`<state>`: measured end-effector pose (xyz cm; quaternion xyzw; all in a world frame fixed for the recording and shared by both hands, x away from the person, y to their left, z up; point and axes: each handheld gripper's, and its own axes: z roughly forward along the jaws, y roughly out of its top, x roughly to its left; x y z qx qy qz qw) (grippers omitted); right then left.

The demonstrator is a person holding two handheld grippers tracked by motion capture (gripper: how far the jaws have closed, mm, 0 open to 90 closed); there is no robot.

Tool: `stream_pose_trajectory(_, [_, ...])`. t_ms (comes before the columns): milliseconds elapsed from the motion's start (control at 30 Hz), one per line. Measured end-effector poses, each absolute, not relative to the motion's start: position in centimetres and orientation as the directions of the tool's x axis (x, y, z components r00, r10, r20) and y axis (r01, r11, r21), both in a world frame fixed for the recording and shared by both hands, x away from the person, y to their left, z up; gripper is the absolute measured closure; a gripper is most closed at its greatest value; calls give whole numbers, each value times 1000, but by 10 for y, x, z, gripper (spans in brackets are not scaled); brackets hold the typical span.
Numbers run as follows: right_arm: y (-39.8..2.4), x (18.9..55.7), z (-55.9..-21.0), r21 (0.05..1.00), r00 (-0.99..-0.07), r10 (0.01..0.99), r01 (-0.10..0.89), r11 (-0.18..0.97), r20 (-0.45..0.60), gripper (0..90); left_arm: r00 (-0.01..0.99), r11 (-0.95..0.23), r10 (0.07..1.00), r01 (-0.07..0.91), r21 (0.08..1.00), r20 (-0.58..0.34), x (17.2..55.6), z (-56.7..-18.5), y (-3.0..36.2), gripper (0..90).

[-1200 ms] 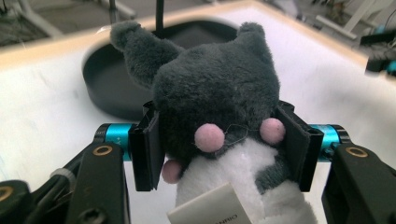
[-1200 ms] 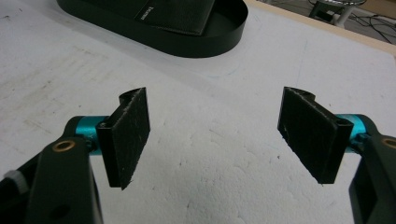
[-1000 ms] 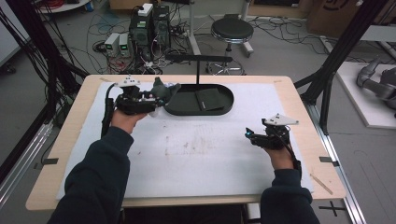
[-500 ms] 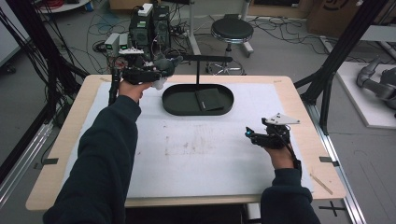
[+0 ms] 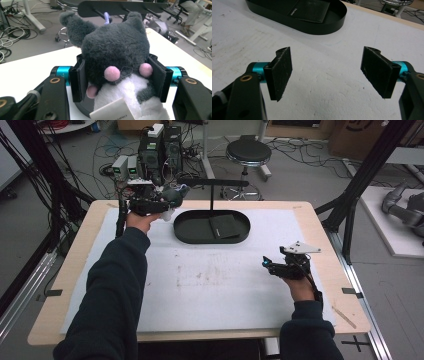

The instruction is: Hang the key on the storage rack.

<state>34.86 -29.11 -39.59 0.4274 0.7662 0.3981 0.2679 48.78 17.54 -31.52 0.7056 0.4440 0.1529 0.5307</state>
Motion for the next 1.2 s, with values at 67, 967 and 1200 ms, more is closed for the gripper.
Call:
stream_pose_trajectory(67, [-291, 349, -396, 838, -493, 867, 440, 323, -76, 257, 551, -32, 795, 457, 889, -255, 488, -315, 176, 414])
stream_pose_trajectory(967, [-290, 349, -398, 836, -501, 862, 435, 334, -84, 256, 393, -59, 905, 495, 867, -163, 495, -361, 173, 223])
stream_pose_trajectory(1200, [-290, 349, -401, 832, -530, 843, 427, 355, -88, 222, 458, -41, 875, 397, 917, -160, 452, -362, 191, 222])
